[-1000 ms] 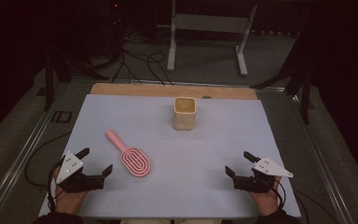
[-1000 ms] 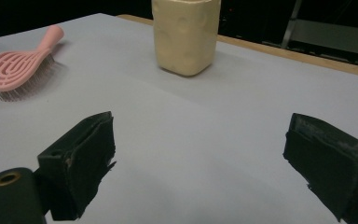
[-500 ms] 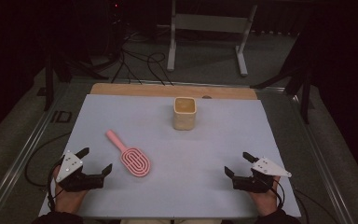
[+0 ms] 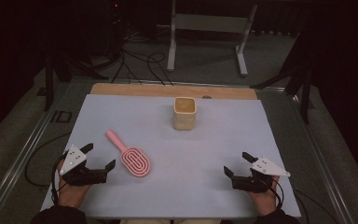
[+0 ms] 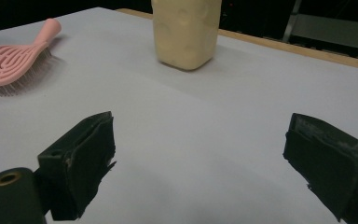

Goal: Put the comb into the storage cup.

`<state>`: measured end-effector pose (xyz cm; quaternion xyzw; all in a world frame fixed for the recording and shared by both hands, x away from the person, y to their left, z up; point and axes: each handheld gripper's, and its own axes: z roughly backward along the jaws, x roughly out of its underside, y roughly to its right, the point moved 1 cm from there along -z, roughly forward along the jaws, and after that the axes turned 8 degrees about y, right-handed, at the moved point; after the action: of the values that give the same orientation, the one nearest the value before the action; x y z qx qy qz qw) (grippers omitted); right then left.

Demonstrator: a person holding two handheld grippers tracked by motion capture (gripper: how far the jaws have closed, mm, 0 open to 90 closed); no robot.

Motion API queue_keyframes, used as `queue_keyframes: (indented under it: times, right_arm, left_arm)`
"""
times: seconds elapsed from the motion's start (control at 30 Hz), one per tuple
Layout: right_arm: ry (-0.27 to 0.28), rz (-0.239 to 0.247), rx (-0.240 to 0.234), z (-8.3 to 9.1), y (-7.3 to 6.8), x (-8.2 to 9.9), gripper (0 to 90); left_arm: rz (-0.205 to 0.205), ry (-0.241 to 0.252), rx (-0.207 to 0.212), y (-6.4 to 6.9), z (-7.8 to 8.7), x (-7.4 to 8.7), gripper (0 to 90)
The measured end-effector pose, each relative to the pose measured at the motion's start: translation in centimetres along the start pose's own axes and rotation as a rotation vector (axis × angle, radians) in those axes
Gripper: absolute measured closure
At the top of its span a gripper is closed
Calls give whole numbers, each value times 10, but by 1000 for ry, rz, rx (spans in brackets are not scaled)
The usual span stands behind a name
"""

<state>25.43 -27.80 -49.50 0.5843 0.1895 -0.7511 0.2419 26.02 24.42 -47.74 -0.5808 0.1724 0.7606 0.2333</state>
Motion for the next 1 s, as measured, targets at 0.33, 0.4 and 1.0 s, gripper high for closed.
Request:
queue_keyframes:
  times: [0.33, 0.4, 1.0]
  right_arm:
    - [0, -2, -1, 0, 1, 0, 83]
    - [-1, -2, 0, 0, 1, 0, 83]
    - [-2, -3, -1, 0, 1, 1, 84]
  left_arm:
    - [-37, -76, 53, 10, -17, -1, 158]
    - [-56, -98, 28, 14, -21, 0, 222]
    - [-99, -245, 192, 24, -33, 15, 900]
